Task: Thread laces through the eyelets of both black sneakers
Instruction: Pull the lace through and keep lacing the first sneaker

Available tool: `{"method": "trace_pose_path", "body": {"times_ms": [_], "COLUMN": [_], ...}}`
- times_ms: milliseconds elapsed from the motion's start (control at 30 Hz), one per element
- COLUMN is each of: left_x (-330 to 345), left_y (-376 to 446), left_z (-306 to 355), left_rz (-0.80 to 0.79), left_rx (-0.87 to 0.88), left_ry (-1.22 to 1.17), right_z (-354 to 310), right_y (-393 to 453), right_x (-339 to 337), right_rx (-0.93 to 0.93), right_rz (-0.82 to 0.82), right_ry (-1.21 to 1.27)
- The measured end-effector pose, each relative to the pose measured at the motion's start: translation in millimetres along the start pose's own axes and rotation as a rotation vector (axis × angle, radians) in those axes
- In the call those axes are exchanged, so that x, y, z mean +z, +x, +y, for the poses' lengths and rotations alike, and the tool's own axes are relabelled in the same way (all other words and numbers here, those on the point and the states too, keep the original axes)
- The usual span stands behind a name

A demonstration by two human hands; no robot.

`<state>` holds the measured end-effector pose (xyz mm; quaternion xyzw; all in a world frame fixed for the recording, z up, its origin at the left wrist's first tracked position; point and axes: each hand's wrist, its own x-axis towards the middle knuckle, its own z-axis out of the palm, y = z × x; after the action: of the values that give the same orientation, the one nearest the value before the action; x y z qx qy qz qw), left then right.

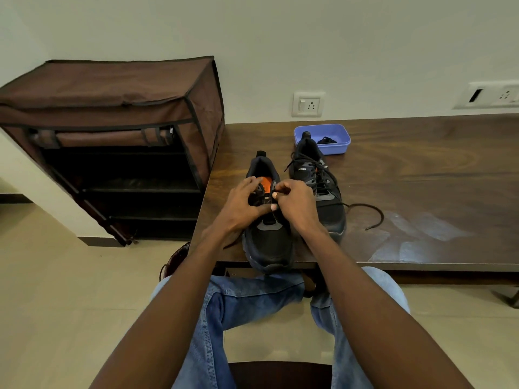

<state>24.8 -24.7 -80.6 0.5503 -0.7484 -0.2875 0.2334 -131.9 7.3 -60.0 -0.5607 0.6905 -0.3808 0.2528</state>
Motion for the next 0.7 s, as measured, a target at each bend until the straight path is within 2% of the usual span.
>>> {"method": "trace_pose_path", "body": {"times_ms": [67,167,333,433,600,700], "left_x": [-8.6,-15.8,-20.5,-24.7,-27.9,-29.4], "left_y": [3.5,8.4,10.1,8.1,7.9,6.6], "left_z": [3.7,8.4,8.6,11.7,3.1,3.5], "left_rz": [-0.071,-0.08,-0.126,-0.18,-0.204,-0.219], "left_rx": [0.032,0.079,-0.052,-0.075,-0.079,-0.093], "left_ry": [0.07,0.092,-0.052,-0.053,-0.085,-0.113], "right_z": [-2.0,-3.7,4.7,14.5,31.7,32.3], "right_y": [-1.6,-2.9,-1.2,3.4,11.2,9.2], "right_x": [0.8,0.0,-16.5,-42.4,-86.9,-83.5], "right_rx": [0.005,0.022,0.038,0.122,0.344,0.361], "right_rz": [0.0,-0.01,0.03,0.202,0.648,0.638], "right_ry": [-0.002,-0.028,-0.037,0.037,0.156,-0.11]}}
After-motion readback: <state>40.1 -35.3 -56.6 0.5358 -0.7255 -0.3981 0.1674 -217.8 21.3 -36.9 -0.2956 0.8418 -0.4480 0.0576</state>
